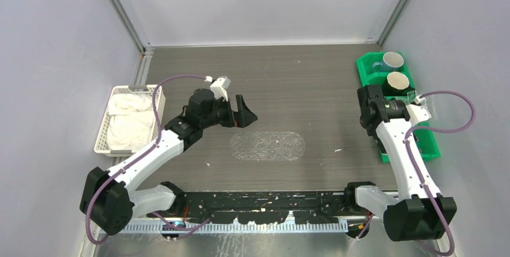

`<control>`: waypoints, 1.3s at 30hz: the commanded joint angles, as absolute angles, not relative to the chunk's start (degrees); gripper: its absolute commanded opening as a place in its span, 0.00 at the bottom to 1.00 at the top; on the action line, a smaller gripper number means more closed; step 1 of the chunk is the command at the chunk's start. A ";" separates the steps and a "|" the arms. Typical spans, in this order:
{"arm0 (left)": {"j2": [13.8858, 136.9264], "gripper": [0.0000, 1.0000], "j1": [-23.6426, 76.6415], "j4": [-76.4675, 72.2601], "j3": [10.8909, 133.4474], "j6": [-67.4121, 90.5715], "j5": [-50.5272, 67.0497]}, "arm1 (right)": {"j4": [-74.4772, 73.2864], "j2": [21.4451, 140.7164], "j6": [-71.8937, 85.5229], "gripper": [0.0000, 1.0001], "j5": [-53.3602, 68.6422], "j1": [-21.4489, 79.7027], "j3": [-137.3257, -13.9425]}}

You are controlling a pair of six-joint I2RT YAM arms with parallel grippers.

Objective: Prepare toiletry sets of a toothbrush and toothpaste on the tray

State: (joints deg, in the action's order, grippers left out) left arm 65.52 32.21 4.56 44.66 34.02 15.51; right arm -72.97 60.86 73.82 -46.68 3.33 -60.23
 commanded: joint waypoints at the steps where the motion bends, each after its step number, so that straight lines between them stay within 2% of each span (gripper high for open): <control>1: 64.50 1.00 33.22 1.42 46.04 33.21 14.91 | -77.50 58.17 78.52 1.00 -50.63 -2.53 -59.07; 5: 63.52 1.00 33.65 4.45 46.37 32.67 14.25 | -71.27 54.10 68.64 1.00 -49.71 -10.83 -59.35; 9: 60.82 1.00 33.79 5.05 45.02 32.69 12.25 | -66.69 56.70 57.54 0.99 -39.41 -25.00 -59.89; 13: 60.80 1.00 34.08 4.58 45.10 33.44 13.13 | -65.60 59.30 57.33 1.00 -36.18 -27.35 -58.57; 20: 61.11 1.00 34.40 6.15 45.84 32.65 12.72 | -65.86 59.92 59.29 1.00 -39.22 -30.44 -58.71; 24: 62.68 1.00 34.47 7.13 47.63 32.64 15.16 | -63.42 60.18 59.87 1.00 -35.43 -35.83 -55.84; 33: 68.35 1.00 34.54 9.72 51.24 29.78 17.39 | -61.19 64.90 60.68 0.99 -36.09 -41.22 -51.90; 39: 67.16 1.00 34.69 8.50 48.35 30.22 16.48 | -56.93 70.57 60.09 0.84 -32.98 -43.79 -51.99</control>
